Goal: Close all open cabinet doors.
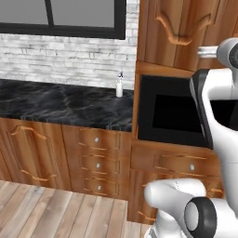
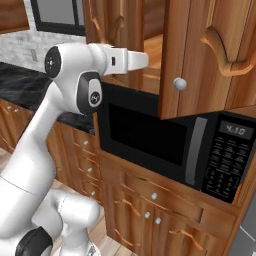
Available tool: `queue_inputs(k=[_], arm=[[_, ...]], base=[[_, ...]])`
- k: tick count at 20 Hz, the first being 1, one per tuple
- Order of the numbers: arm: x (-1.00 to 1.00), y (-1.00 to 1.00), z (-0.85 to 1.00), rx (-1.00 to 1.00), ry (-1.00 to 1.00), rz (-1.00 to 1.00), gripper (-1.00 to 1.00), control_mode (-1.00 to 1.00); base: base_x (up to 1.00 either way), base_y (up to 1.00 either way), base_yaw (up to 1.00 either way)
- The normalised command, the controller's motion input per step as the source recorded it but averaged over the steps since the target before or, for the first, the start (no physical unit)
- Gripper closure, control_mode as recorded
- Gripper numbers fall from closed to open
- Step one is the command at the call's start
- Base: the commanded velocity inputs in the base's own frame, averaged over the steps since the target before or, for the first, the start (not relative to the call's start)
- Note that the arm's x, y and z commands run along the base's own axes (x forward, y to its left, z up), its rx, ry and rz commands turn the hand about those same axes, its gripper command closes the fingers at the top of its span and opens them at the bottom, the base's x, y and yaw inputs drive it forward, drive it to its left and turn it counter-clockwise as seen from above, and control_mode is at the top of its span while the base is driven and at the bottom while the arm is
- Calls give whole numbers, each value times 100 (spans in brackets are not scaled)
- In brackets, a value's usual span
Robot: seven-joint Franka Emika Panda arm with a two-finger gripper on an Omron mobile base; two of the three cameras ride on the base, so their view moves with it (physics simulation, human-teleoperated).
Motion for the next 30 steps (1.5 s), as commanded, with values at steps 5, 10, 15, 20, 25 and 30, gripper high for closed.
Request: queue_inputs(k=[5, 10, 15, 20, 25, 30], arm=[[73, -9, -30, 0, -1, 0, -100, -100], [76, -7, -30, 0, 0, 0, -100, -100], [93, -3, -35, 0, 0, 0, -100, -100], [100, -1, -40, -1, 0, 0, -100, -100], [92, 0, -46, -4, -3, 0, -100, -100], [63, 0, -37, -3, -4, 0, -100, -100]], base=[[0, 0, 0], [0, 0, 0], [0, 0, 0], [0, 0, 0], [0, 0, 0], [0, 0, 0]])
